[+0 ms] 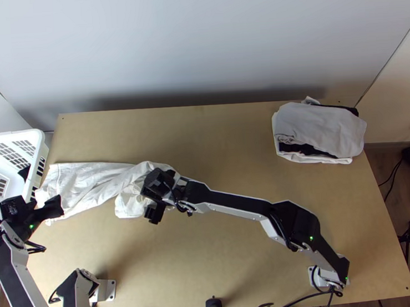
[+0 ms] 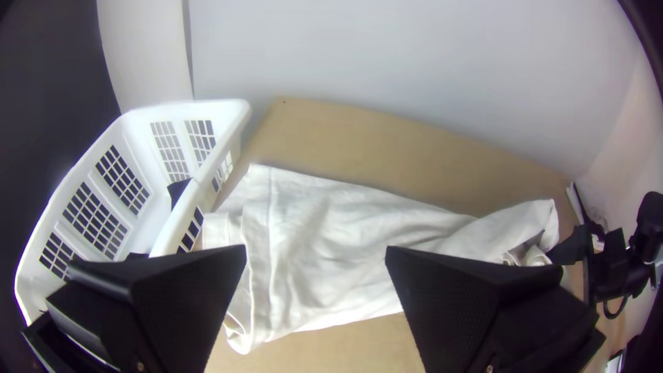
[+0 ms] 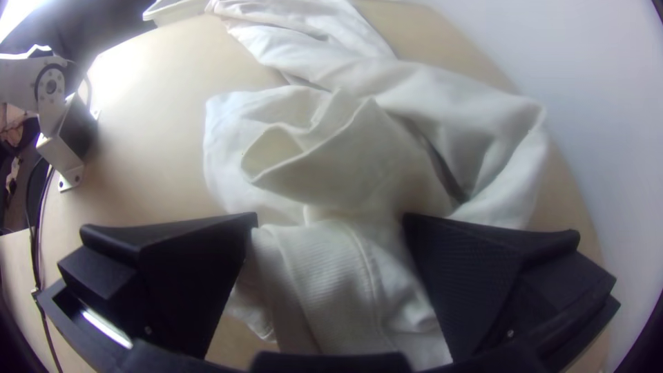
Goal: Fold the t-shirt
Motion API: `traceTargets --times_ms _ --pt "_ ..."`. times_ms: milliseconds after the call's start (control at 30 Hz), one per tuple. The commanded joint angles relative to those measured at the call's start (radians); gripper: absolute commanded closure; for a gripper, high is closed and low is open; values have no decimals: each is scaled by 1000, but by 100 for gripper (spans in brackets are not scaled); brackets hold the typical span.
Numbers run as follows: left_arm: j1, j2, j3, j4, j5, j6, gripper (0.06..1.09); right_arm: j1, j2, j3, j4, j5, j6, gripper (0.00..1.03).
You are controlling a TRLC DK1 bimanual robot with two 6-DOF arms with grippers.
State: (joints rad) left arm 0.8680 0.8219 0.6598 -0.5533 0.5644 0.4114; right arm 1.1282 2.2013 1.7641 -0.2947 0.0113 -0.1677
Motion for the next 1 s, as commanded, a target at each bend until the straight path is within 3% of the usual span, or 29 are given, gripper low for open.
traceTargets --times_ms 0,100,133,267,333,433,500,633,700,833,967 --pt "-21 10 3 16 0 -20 10 -21 -25 -52 0 7 20 12" --pt "-21 8 0 15 0 -20 10 -19 -45 -68 8 9 40 25" --pt "-21 8 -2 13 0 -19 10 -18 -54 -75 17 9 40 35" --pt "-21 6 -14 9 0 -19 11 -15 -120 -173 155 12 25 91" --pt "-27 0 -25 7 0 -17 14 -15 -155 -229 206 12 14 91" --pt "-49 -7 -54 18 0 0 35 -13 -201 -282 243 36 16 93" --pt "-61 -4 -68 35 0 6 36 -15 -226 -305 243 42 16 93" --pt "-70 8 -74 59 0 6 34 -24 -275 -380 330 55 13 96" --pt "-104 20 -71 38 -1 12 12 -30 -302 -439 424 55 7 98" --pt "-185 100 -52 -73 -17 79 11 -44 -328 -494 491 55 4 100" --pt "-296 169 -86 -43 -95 193 11 -50 -351 -515 493 58 13 100"
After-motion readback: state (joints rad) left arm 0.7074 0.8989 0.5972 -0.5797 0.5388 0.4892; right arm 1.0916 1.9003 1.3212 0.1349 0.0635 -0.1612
